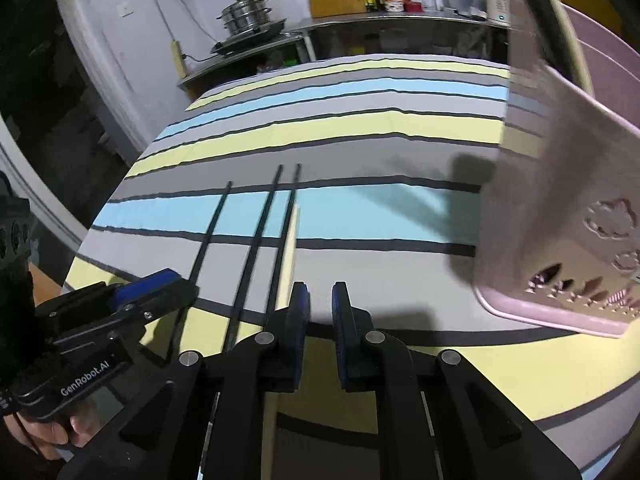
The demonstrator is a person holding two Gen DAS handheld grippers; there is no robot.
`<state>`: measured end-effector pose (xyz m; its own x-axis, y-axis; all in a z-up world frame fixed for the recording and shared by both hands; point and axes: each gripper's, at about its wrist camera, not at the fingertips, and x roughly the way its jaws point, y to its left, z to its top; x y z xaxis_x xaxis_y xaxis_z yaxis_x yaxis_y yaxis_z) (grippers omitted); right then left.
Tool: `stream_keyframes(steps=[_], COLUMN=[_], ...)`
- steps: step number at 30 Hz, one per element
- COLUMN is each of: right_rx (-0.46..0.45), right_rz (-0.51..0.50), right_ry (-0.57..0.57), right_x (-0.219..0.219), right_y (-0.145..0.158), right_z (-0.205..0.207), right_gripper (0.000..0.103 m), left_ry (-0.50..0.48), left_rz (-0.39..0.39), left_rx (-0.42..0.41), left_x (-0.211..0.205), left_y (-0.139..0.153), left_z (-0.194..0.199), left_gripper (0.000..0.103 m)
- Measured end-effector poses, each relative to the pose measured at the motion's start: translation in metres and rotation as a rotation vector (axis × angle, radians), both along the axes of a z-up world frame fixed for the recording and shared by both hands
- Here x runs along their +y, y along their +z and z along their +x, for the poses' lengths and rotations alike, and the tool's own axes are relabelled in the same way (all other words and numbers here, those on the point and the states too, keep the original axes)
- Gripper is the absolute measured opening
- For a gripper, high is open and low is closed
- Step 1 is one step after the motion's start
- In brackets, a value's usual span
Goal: Organize utensils
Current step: 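Grasp a wooden chopstick with the right tool while the left tool grasps a black chopstick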
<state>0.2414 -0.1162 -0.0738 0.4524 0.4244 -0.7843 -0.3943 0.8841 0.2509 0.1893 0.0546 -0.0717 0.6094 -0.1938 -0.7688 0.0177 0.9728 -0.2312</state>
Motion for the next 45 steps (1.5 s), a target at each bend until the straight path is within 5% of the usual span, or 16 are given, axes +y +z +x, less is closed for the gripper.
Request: stream_keyframes(steps=[20, 30, 38, 43, 45], right_rx=[-0.027, -0.019, -0.044, -0.044, -0.035], right_rz=[-0.044, -0.070, -0.104, -0.119, -0.115], right_ry=[0.040, 0.027, 0.024, 0.039, 0.039], right_x=[0.020, 0.031, 0.038, 0.041, 0.040], right_y=[0.000, 0.001, 0.001, 0.001, 0.001], right_z=[-0.001, 0.020, 0.021, 0.025, 0.026], right_gripper=[0.012, 0.012, 0.009, 0.007, 0.006], left_ry=[-0.007, 0.021, -0.019, -0.022, -0.009], left_rz=[-0.016, -0.058, 0.111, 0.148, 0.155], left_rx=[0.008, 0.040, 0.032, 0.029, 0.030], left_x=[-0.002, 0.007, -0.014, -0.020, -0.018], left_y=[-0.001, 0.000, -0.001, -0.002, -0.002], left_z=[0.003, 0.038, 0.050, 0.057, 0.058], left_gripper=[0.020, 0.020, 0.020, 0.020, 0.009])
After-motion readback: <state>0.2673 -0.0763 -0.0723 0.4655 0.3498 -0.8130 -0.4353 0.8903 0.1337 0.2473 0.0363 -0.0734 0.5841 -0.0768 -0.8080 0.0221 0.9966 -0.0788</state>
